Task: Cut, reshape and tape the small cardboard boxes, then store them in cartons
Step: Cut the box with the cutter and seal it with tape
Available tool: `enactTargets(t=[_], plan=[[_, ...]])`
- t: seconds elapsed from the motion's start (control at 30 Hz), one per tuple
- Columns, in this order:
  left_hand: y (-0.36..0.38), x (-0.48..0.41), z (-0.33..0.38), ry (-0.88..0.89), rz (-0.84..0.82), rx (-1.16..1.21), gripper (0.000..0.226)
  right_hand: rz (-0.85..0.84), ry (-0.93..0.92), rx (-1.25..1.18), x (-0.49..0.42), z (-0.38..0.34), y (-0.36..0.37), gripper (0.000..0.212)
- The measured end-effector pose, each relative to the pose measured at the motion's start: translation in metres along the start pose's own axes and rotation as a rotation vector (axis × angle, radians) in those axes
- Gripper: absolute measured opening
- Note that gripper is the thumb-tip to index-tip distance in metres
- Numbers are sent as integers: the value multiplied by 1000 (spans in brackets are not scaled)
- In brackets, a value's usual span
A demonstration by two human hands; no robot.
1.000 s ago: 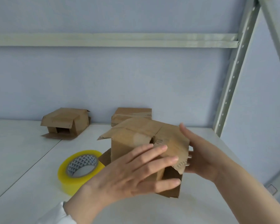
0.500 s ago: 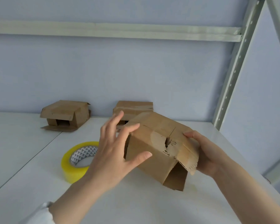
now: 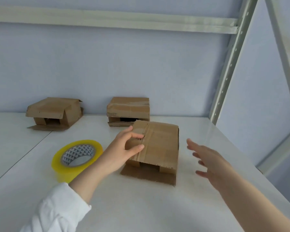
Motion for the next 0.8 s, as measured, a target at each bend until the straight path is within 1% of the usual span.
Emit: enactTargets(t=[0.07,0.1,0.13,0.2,0.27,0.33,0.4,0.43,0.5,0.6,0.63,0.7,0.73,0.8], plan=[[-4,-4,-1,7,-60,-17,31,44,-134,20,-12,-21,-5,50],[-5,-5,0,15,-86,-14,34,30,-194,39,-18,-31,-2,54],[-6,-7,2,18,-110,-10,38,-4,-236,63,-24,-40,4,58],[-10,-10,1,4,-134,-15,47,-96,-258,108,-36,-50,18,63],[-15,-15,-6,-61,-89,-41,57,-143,-242,173,-43,-48,26,57],[-20,-15,-14,-150,31,-37,65,-127,-194,237,-39,-45,26,43],[-20,-9,-20,-216,157,22,62,-110,-151,276,-32,-35,22,36],[-18,-6,-21,-237,190,32,58,-111,-130,284,-28,-28,19,36],[-10,-2,-23,-280,199,-2,57,-109,-120,303,-18,-18,16,39],[1,-1,-23,-365,129,-117,62,22,-212,456,-10,-17,12,41],[5,0,-22,-396,107,-158,61,22,-220,443,-9,-17,14,42],[11,1,-18,-434,83,-208,59,-48,-192,316,-9,-14,20,40],[14,2,-18,-445,77,-216,58,-64,-184,259,-8,-13,22,38],[19,2,-15,-447,75,-178,56,-44,-183,168,-6,-11,22,32]])
Point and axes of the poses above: each hand's wrist, its own x-axis away from the middle knuckle, its own y-axis out of the palm, z = x × y, the point moved 6 cm from there along -x, towards the middle knuckle, and after that the axes turned 4 degrees about y, right-handed, at the moved point
